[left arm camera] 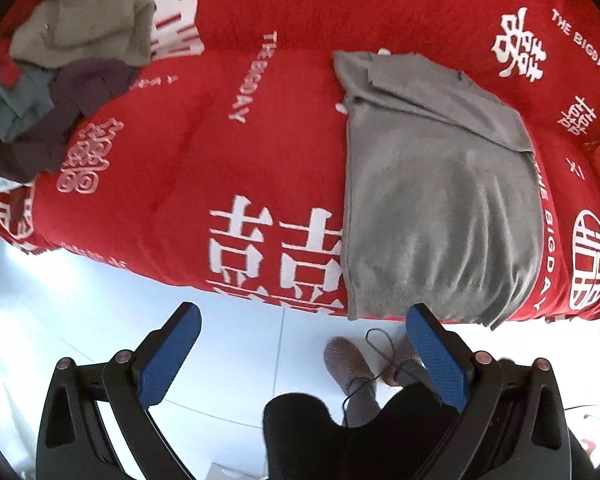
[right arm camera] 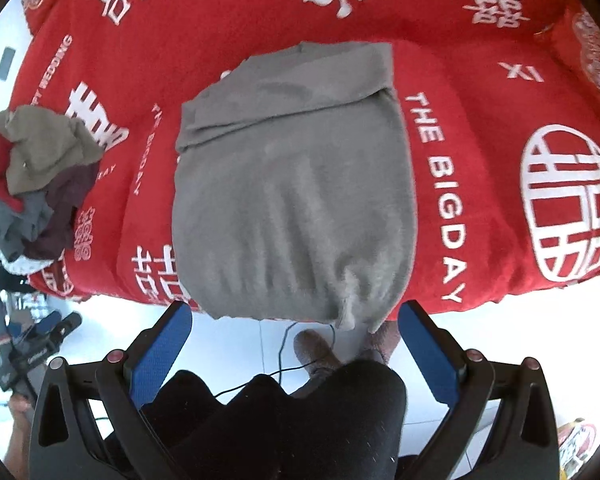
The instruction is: Fold small clothes
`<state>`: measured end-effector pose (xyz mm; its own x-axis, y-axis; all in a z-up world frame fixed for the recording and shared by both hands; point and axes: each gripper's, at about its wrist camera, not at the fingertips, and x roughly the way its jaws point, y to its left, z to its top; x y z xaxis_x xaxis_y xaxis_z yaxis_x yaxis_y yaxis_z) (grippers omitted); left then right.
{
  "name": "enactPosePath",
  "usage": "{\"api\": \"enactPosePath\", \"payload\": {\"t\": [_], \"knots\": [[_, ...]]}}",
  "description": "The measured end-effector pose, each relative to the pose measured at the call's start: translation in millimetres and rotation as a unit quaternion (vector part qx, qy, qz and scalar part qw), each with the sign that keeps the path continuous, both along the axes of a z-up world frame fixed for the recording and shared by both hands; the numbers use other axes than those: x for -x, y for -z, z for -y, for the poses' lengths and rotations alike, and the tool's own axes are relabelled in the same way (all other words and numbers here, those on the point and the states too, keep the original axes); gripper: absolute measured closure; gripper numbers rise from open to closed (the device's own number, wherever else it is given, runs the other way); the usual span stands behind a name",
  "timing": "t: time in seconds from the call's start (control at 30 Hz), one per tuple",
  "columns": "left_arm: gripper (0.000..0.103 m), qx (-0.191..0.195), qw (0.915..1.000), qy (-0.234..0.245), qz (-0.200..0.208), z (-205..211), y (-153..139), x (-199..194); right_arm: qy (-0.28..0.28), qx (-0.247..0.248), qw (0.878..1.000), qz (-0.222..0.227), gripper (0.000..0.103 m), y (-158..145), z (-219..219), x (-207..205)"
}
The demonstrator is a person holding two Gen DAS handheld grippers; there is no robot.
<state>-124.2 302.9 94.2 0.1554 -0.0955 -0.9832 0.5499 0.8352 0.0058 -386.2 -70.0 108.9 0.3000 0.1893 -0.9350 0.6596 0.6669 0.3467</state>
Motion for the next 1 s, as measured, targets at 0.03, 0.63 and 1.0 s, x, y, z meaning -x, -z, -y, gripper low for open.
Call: {"api": "enactPosePath", "payload": {"t": [0.03, 0.63, 1.0], "knots": [[0.000, 0.003, 1.0000, 0.000, -0.009, 5, 11, -1, -0.005, -0.002, 1.000, -0.005, 0.001, 7, 0, -1], [0.000, 0.035, 0.9901, 0.068, -0.118, 54, 198, 16, -0.061, -0.127, 0.986, -0.091, 0.019, 214, 15, 46], [0.000, 0.082, 0.9787, 0.097, -0.162, 75, 202, 16, -0.098, -0.174, 0.979, -0.028, 0.019, 227, 11, 28]]}}
